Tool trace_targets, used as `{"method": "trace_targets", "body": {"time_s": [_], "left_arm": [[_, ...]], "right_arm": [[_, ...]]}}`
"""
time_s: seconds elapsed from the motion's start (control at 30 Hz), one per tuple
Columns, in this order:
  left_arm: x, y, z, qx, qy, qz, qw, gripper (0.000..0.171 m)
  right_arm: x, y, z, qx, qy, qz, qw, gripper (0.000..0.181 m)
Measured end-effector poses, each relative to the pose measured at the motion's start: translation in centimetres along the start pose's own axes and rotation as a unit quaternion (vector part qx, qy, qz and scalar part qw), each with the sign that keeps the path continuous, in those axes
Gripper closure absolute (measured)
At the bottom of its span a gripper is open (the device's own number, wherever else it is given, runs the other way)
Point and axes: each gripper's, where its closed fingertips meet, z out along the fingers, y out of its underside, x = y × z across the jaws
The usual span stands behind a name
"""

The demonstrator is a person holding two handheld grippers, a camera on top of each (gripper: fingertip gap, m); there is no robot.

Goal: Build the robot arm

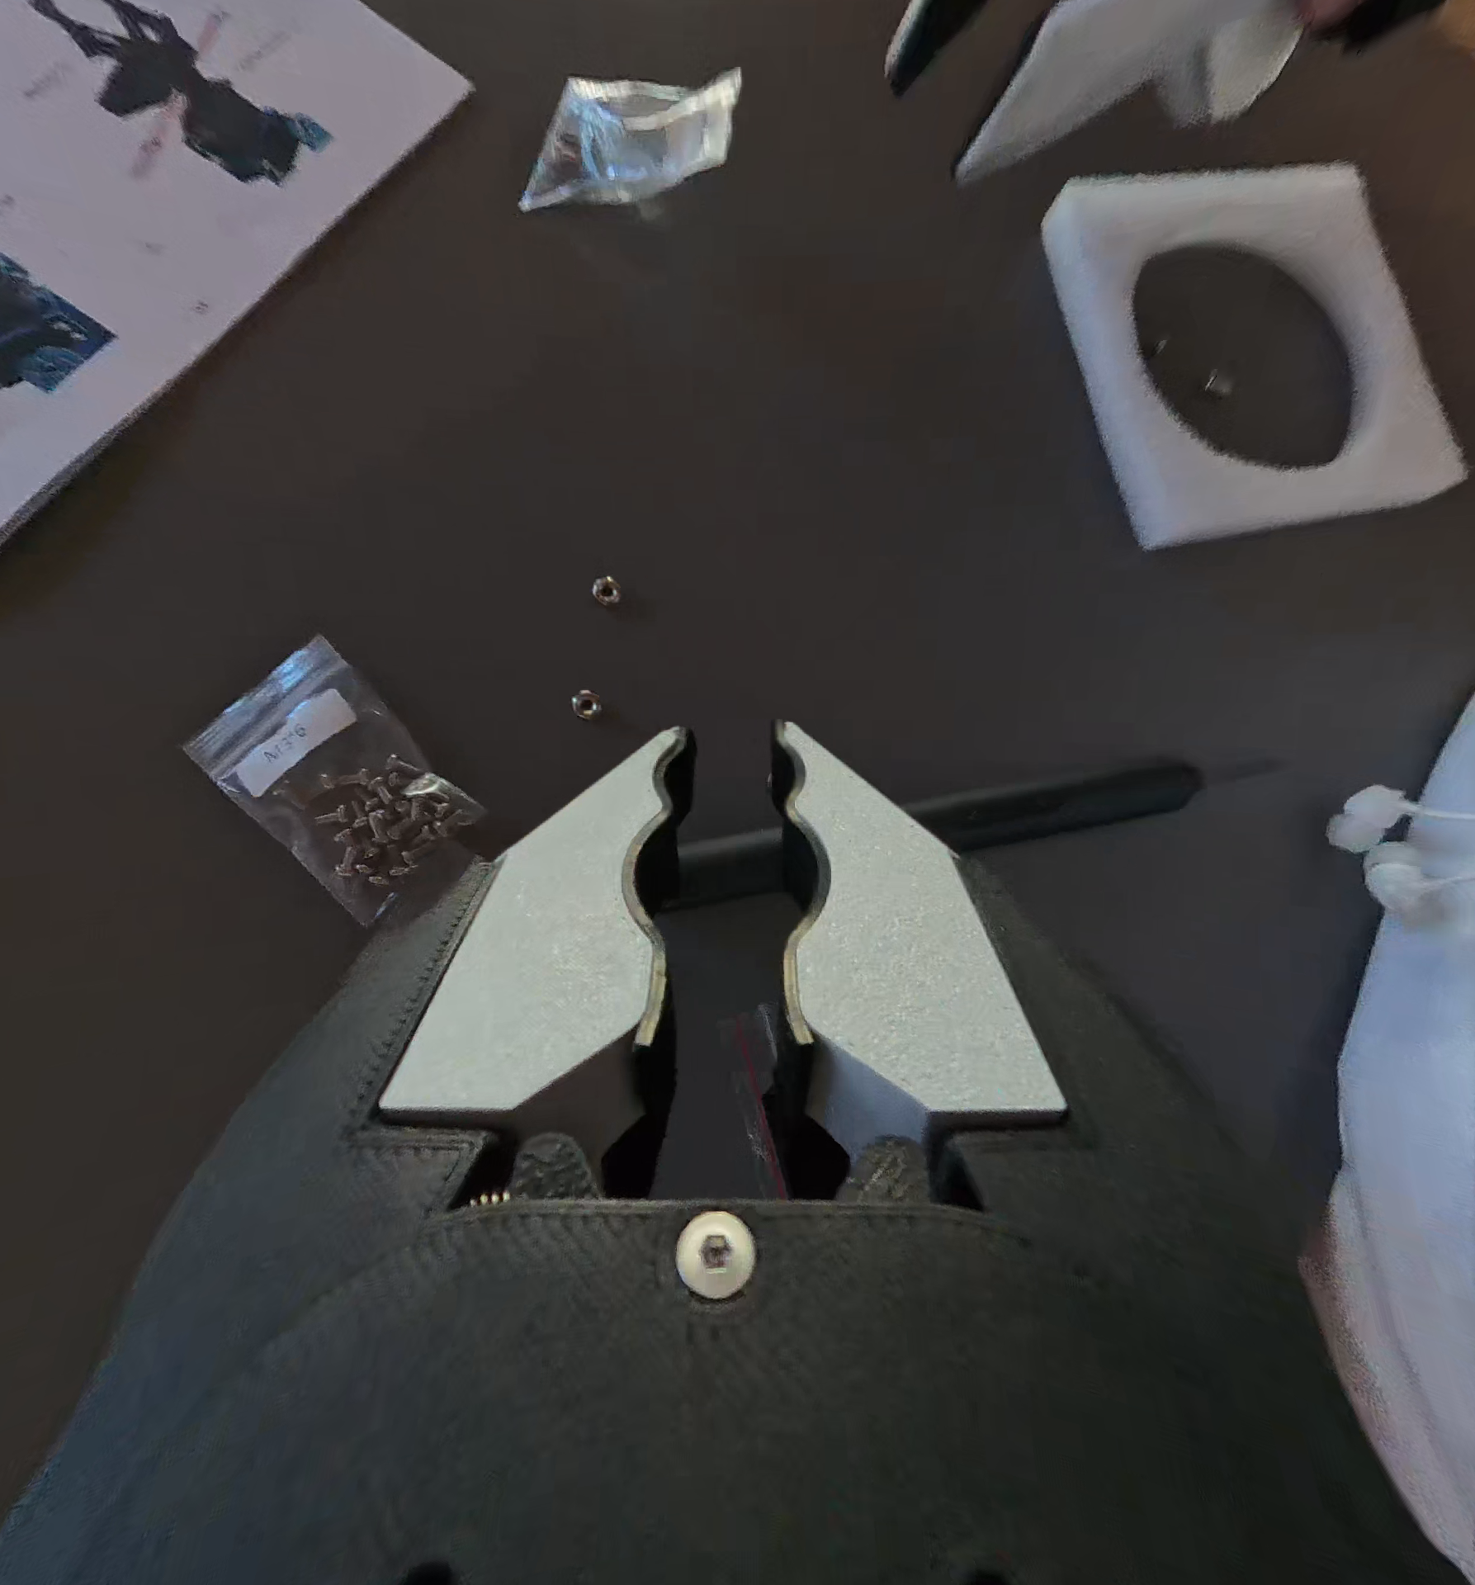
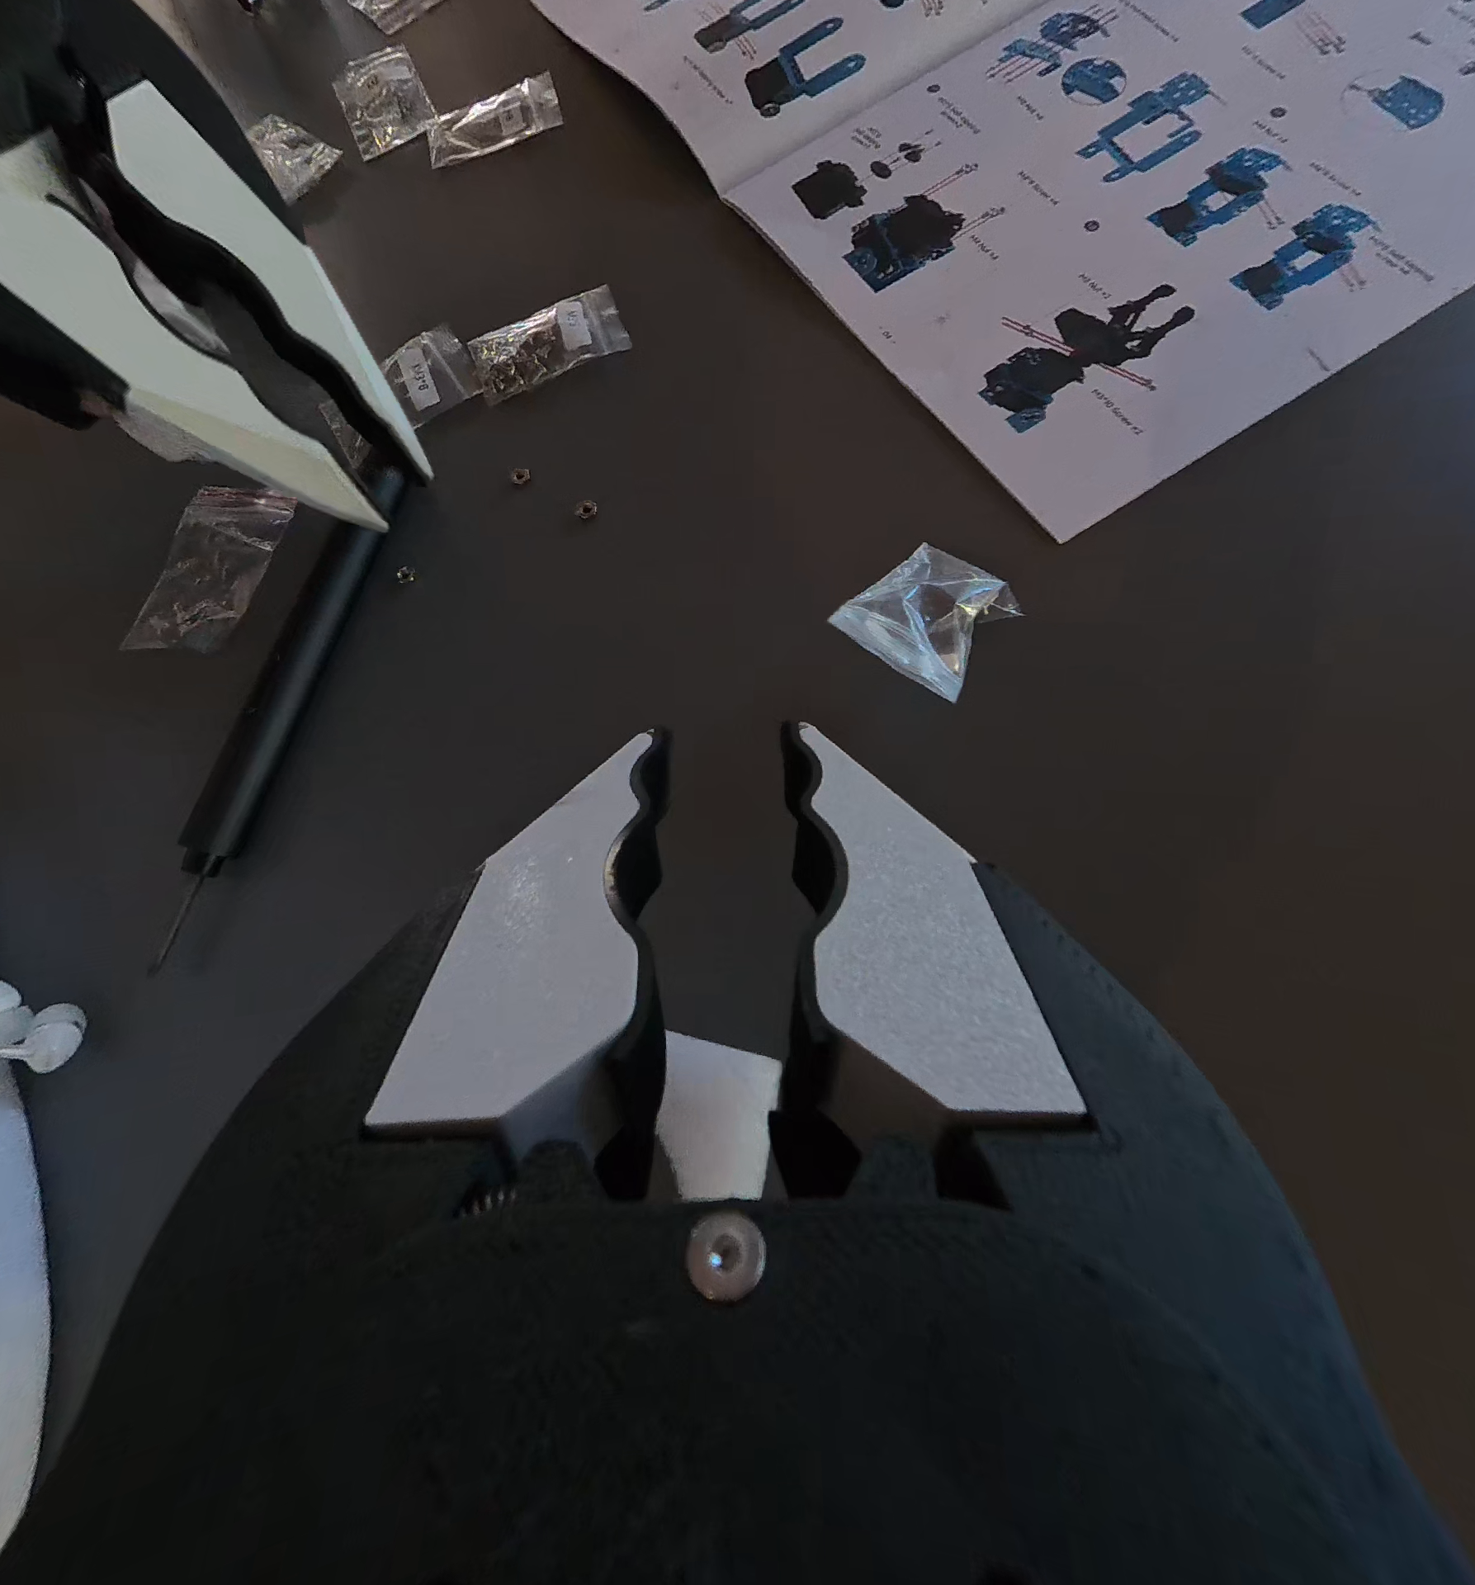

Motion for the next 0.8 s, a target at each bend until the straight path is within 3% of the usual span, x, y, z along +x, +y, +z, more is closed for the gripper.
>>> {"method": "trace_targets", "body": {"time_s": [0.1, 0.3, 0.8], "left_arm": [[0.7, 0.9, 0.7, -0.054, 0.003, -0.014, 0.998, 0.154], [1.3, 1.4, 1.0, -0.106, -0.027, -0.007, 0.994, 0.152], [1.1, 2.6, 1.4, -0.181, -0.071, 0.025, 0.981, 0.162]], "right_arm": [[-0.5, 0.1, 0.2, -0.001, -0.004, -0.004, 1.0, 0.154], [-0.6, 0.1, 0.0, 0.005, -0.009, -0.006, 1.0, 0.154], [-0.7, -0.1, -1.2, 0.032, -0.016, -0.004, 0.999, 0.154]]}}
